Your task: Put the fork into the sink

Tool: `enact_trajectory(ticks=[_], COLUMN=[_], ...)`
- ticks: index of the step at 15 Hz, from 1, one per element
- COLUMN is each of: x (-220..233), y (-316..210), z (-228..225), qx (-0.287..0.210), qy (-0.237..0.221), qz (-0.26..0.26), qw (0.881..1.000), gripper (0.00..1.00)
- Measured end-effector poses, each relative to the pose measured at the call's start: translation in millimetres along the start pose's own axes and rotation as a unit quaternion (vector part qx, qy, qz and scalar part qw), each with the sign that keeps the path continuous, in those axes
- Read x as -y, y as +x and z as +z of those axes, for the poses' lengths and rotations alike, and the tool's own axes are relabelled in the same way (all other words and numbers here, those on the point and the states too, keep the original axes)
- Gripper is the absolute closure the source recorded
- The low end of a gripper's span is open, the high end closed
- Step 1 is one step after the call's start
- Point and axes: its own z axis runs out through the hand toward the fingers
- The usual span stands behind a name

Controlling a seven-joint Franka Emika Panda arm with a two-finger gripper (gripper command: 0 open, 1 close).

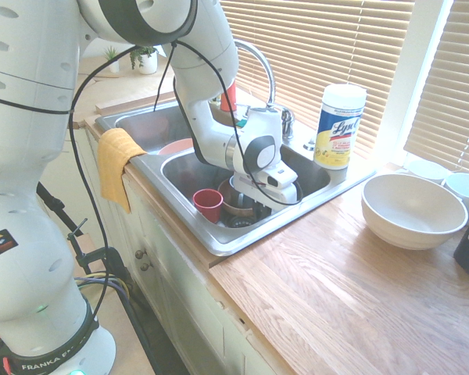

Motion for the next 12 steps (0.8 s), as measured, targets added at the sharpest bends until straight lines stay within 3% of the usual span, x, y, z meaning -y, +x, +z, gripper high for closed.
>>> enact_trajectory(ticks=[7,12], x=[4,10], y=[6,15], z=[-6,-83], qx=[-0.006,-0.023], qy=[0.007,0.034], qz=[0.007,-0.002], qw=[1.000,0.999], gripper=[0.00,0.00])
